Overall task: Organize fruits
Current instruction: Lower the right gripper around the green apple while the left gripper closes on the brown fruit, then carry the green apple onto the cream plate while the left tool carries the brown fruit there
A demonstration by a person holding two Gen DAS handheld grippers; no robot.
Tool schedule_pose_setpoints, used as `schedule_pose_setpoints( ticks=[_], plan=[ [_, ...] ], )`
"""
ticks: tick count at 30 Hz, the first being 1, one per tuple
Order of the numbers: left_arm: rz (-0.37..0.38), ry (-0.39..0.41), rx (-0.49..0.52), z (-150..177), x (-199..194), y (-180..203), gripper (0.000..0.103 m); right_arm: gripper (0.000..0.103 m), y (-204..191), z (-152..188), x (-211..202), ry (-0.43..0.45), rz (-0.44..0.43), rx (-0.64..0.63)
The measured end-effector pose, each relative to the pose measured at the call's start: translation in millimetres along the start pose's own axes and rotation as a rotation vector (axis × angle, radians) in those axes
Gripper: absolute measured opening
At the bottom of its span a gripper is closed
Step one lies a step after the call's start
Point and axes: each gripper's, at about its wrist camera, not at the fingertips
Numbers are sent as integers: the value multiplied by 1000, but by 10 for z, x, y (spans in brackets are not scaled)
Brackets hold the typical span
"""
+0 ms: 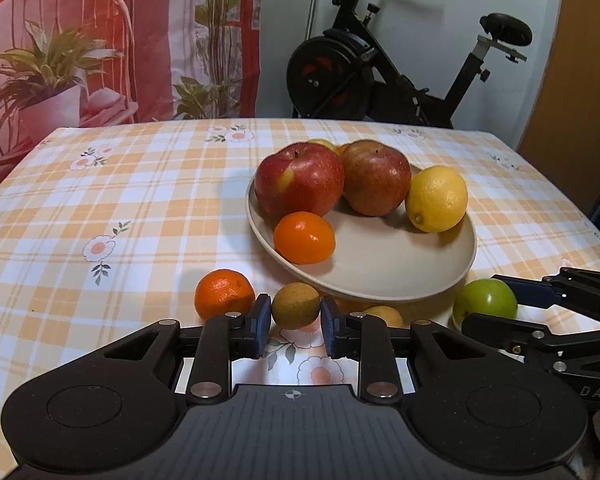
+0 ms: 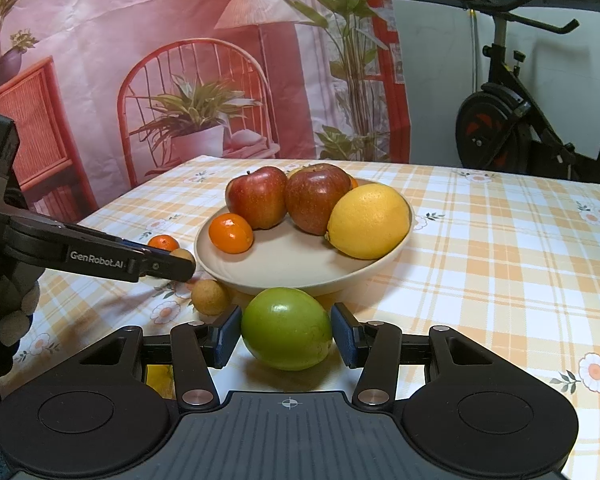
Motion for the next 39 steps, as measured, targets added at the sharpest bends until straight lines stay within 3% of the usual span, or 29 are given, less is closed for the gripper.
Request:
schedule_pose_setpoints(
  ticks=[11,28,39],
  plan=[
    [4,66,24,-59,-133,77,28,45,22,-11,-91,69,6,25],
    [15,76,55,-133,-107,150,28,45,60,-105,-196,148,8,61],
    [29,52,99,-202,68,245,28,45,96,-264,21,158,29,37]
  ],
)
Point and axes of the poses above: each gripper's, at about its wrist camera, not at the fingertips, and x roughly the way its jaws point, y to its right, z to its underside, and after that the axes turned 4 degrees about y, right-handed
